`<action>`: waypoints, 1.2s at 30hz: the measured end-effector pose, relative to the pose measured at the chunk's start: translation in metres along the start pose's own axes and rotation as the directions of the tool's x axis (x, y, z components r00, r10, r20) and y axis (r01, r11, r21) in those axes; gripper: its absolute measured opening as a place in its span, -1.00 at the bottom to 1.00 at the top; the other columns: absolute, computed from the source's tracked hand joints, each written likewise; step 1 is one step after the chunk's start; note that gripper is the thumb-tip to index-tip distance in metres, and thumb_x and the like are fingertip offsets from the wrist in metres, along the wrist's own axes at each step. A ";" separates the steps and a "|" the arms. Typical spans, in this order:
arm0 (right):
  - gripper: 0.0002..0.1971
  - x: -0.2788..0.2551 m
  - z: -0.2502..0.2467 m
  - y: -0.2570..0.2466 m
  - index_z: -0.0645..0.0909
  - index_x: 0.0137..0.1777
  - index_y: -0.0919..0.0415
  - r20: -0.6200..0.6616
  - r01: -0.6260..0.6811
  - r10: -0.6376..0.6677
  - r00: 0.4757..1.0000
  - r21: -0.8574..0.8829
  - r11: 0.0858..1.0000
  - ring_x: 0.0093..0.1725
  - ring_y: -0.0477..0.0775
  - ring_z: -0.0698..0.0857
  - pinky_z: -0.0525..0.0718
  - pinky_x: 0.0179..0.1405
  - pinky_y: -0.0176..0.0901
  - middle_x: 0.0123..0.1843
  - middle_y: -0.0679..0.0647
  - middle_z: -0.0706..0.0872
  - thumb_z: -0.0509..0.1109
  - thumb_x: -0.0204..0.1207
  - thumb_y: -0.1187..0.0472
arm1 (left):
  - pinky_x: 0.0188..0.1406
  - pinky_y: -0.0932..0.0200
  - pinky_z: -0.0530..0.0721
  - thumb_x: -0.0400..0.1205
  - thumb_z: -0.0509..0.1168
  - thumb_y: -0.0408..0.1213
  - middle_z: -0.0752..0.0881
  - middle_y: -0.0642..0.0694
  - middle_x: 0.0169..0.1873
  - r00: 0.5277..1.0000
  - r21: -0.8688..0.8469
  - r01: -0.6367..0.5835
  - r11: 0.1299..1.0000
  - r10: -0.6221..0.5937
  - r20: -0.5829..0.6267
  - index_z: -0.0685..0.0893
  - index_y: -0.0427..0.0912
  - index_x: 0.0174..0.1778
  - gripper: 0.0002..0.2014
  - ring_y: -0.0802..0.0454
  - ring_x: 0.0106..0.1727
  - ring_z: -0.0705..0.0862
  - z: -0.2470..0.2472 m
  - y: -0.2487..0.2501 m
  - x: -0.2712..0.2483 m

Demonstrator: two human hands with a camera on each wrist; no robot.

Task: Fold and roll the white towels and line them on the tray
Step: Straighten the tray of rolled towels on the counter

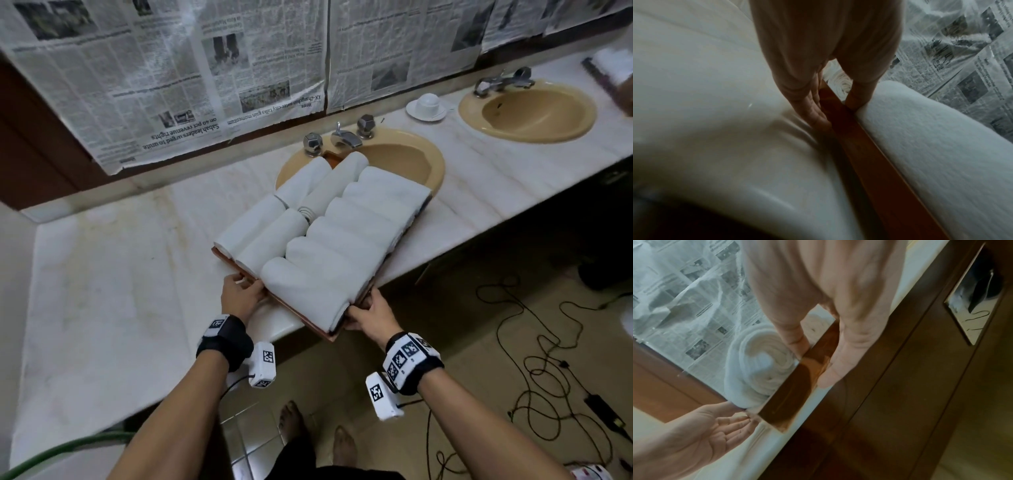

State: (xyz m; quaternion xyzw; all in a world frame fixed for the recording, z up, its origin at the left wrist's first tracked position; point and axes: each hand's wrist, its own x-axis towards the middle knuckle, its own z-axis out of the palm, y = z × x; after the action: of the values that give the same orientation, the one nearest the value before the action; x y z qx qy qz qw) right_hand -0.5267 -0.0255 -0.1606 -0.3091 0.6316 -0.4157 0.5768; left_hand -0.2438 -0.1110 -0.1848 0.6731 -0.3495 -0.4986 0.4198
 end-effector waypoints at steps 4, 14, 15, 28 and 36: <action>-0.37 -0.007 0.008 0.011 0.41 0.47 0.09 0.075 0.030 -0.026 0.997 -0.050 0.998 0.25 0.22 0.70 0.82 -0.19 0.01 0.28 0.22 0.66 0.53 0.45 0.39 | 0.07 -0.26 0.79 0.20 0.64 0.02 0.78 -0.20 0.11 0.995 -0.030 0.017 0.999 -0.020 -0.096 0.44 -0.10 0.27 -0.21 -0.18 0.05 0.81 -0.023 -0.025 -0.017; -0.32 -0.010 0.050 0.005 0.35 0.53 0.00 0.285 0.125 -0.074 0.956 -0.163 0.979 0.13 0.11 0.76 0.83 -0.09 0.18 0.28 0.11 0.68 0.48 0.46 0.39 | 0.13 -0.29 0.76 0.22 0.63 -0.01 0.81 -0.13 0.05 0.957 -0.096 0.044 0.994 -0.069 -0.281 0.48 -0.05 0.18 -0.32 -0.13 0.07 0.81 -0.086 -0.063 -0.035; -0.31 -0.007 0.056 0.005 0.34 0.55 0.00 0.309 0.132 -0.078 0.948 -0.158 0.978 0.13 0.11 0.77 0.83 -0.10 0.17 0.29 0.11 0.69 0.48 0.47 0.40 | 0.13 -0.30 0.75 0.22 0.64 -0.01 0.81 -0.15 0.05 0.953 -0.104 0.047 0.993 -0.076 -0.294 0.49 -0.05 0.17 -0.32 -0.14 0.07 0.81 -0.092 -0.066 -0.035; -0.30 0.018 0.118 -0.006 0.35 0.52 -0.07 0.478 0.188 -0.069 0.875 -0.205 0.960 0.20 -0.16 0.72 0.75 0.19 0.17 0.33 -0.08 0.67 0.58 0.43 0.25 | 0.24 -0.25 0.70 0.20 0.52 0.08 0.78 -0.16 0.04 0.871 -0.102 0.079 0.992 -0.119 -0.476 0.48 -0.18 0.23 -0.26 -0.13 0.10 0.75 -0.137 -0.062 -0.054; -0.34 0.032 0.151 -0.023 0.39 0.51 -0.12 0.573 0.282 -0.085 0.815 -0.263 0.923 0.23 -0.02 0.71 0.66 0.33 0.18 0.26 -0.15 0.68 0.54 0.45 0.24 | 0.27 -0.19 0.66 0.26 0.54 0.04 0.77 -0.20 0.07 0.825 -0.117 0.128 0.985 -0.171 -0.539 0.49 -0.24 0.24 -0.28 -0.18 0.13 0.72 -0.156 -0.046 -0.061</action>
State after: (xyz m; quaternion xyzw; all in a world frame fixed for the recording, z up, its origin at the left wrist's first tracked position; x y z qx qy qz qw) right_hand -0.3847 -0.0893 -0.1539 -0.5696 0.4666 -0.2493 0.6291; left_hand -0.1064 -0.0039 -0.1805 0.7963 -0.1420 -0.3298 0.4867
